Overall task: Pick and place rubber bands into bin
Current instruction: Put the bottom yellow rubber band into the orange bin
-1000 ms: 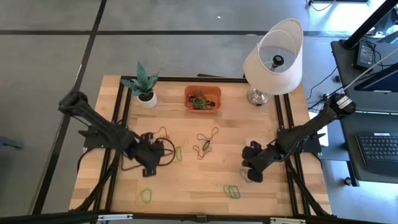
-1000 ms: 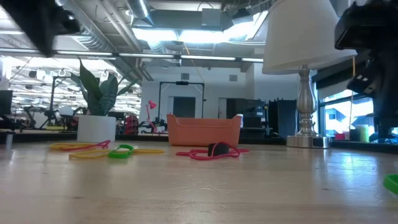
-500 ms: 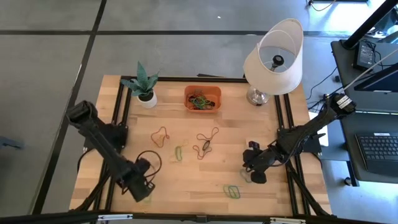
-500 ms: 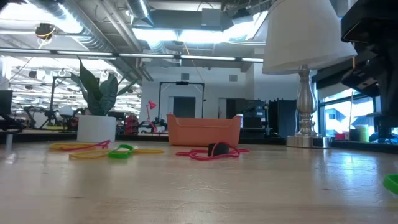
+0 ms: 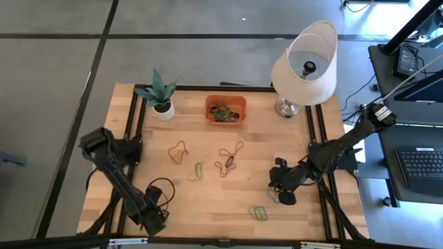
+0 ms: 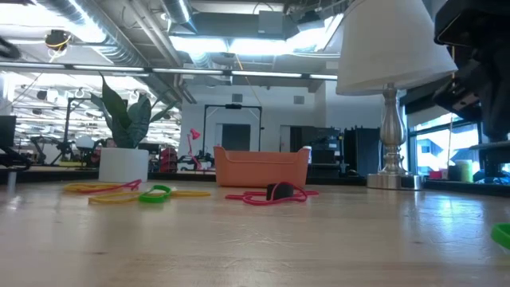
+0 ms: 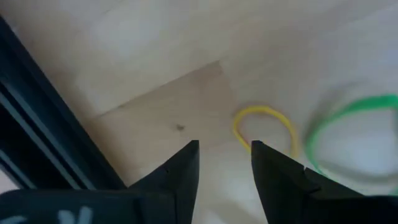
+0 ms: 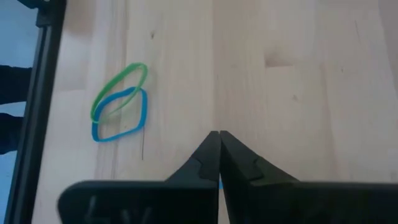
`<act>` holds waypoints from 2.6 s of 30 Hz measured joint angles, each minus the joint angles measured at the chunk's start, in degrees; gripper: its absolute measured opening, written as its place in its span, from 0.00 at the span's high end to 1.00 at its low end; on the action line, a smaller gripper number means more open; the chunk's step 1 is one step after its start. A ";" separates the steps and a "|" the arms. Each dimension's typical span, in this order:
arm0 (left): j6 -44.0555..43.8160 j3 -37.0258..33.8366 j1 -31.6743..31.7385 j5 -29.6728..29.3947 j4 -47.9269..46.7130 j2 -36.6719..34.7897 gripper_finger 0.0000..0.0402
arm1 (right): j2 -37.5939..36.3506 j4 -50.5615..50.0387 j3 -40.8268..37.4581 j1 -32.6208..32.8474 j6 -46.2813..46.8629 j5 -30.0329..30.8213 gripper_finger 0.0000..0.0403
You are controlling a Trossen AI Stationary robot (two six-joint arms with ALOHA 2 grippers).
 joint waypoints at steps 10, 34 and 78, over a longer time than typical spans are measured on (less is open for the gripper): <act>-0.86 -1.68 -0.09 0.99 8.07 4.18 0.83 | 0.00 1.17 0.00 0.00 -0.02 0.00 0.98; 2.97 15.41 1.08 -28.56 -16.34 -9.22 1.00 | 0.02 1.87 0.00 -0.02 -3.07 0.02 0.98; 120.58 20.45 83.99 1.86 28.14 7.23 1.00 | 0.04 -1.01 0.07 -17.35 5.46 15.50 0.99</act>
